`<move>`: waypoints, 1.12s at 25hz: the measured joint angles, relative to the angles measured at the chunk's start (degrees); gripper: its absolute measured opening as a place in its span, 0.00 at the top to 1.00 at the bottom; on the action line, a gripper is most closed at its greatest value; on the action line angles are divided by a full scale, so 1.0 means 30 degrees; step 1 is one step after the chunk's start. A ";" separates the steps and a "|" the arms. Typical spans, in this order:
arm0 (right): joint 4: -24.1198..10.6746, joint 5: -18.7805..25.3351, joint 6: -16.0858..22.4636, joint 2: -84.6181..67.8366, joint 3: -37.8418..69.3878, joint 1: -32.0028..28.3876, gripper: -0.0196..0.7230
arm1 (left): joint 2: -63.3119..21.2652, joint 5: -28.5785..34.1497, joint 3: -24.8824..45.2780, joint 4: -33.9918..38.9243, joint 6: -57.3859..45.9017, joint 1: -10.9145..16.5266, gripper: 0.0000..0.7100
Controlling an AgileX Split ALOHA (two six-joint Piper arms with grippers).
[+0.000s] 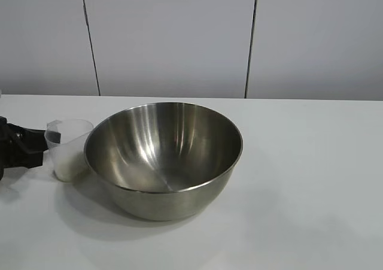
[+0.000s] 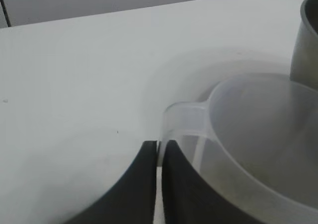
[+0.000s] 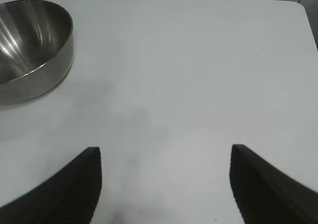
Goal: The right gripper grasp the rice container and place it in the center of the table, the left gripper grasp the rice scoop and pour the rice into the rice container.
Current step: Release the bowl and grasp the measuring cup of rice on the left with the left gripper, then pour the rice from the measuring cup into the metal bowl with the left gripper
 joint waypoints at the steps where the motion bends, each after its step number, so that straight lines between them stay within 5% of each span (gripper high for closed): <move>1: 0.0000 0.0000 0.0000 0.0000 0.0000 0.0000 0.31 | -0.0246 0.0000 0.0000 0.0000 0.0000 0.0000 0.99; 11: 0.0000 0.0000 0.0000 0.0000 0.0000 0.0000 0.31 | -0.3720 0.0154 0.0000 0.0175 -0.0574 -0.0094 0.99; 14: 0.0000 0.0000 0.0000 0.0000 0.0000 0.0000 0.31 | -0.6248 0.2096 0.0000 0.0157 -0.0587 -0.1051 0.99; 23: 0.0000 0.0000 0.0000 0.0000 0.0000 0.0000 0.31 | -1.1369 0.9431 0.0033 -0.2185 0.5271 -0.8845 0.99; 28: 0.0000 0.0000 0.0000 0.0000 0.0000 0.0000 0.31 | -1.1484 1.3291 0.0129 -0.8798 1.5121 -1.2363 0.99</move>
